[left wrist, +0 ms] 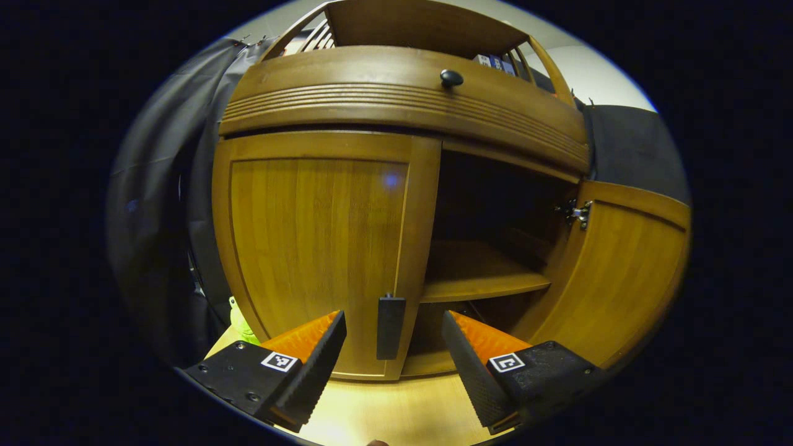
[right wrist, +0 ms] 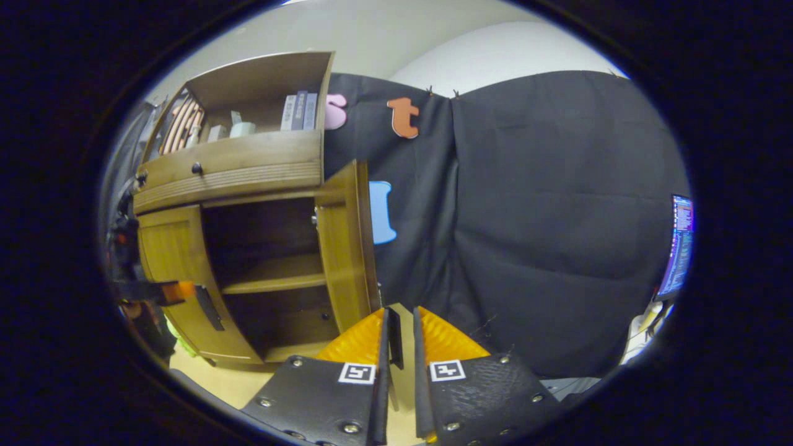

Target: Open the right door of the double-door shoe cabinet with the right hand, and open the left door with the left hand.

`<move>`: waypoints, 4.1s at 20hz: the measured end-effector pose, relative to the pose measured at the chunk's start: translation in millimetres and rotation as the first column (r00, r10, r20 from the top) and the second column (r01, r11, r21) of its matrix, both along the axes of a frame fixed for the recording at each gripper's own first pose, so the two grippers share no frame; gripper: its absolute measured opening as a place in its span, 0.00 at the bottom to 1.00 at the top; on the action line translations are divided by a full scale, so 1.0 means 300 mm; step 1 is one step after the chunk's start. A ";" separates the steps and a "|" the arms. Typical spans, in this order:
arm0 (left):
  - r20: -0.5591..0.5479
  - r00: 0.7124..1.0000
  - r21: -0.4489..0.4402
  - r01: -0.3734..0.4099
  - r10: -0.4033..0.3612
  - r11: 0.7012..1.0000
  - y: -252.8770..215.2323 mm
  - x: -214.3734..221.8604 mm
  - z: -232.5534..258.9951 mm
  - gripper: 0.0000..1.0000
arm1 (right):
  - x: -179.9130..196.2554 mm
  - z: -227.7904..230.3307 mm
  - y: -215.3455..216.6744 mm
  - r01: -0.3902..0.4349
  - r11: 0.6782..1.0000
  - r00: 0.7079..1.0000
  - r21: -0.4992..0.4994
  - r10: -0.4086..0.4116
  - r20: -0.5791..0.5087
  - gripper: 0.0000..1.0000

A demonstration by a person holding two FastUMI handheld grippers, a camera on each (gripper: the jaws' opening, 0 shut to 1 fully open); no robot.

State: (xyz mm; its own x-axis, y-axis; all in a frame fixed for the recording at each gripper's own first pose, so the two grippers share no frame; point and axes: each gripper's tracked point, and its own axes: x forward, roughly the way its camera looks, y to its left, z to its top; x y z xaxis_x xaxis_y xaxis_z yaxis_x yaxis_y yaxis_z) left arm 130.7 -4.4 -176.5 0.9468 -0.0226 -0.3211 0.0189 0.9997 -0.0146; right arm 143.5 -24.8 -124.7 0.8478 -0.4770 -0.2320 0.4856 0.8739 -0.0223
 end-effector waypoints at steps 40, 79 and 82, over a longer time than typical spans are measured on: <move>-0.067 0.998 0.042 -0.016 0.019 0.999 0.025 0.062 -0.216 0.34 | 0.017 0.096 0.137 -0.156 0.988 0.987 0.016 0.155 0.047 0.43; -0.062 0.976 0.039 -0.205 0.207 0.978 0.311 -0.391 -0.143 0.22 | 0.141 -0.013 0.563 -0.545 0.829 0.837 0.126 0.547 0.020 0.43; -0.067 0.975 0.048 -0.211 0.214 0.976 0.335 -0.410 -0.141 0.19 | 0.148 -0.023 0.585 -0.561 0.817 0.826 0.135 0.563 0.020 0.34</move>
State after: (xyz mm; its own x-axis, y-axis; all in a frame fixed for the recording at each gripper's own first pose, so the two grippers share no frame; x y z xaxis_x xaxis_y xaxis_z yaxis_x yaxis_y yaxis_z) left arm 7.8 96.2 -218.6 0.9031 0.1910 -0.3847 -0.1937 0.9805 0.0321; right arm 187.8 150.6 -131.7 0.9538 0.1163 -0.2771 -0.0901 0.9903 0.1056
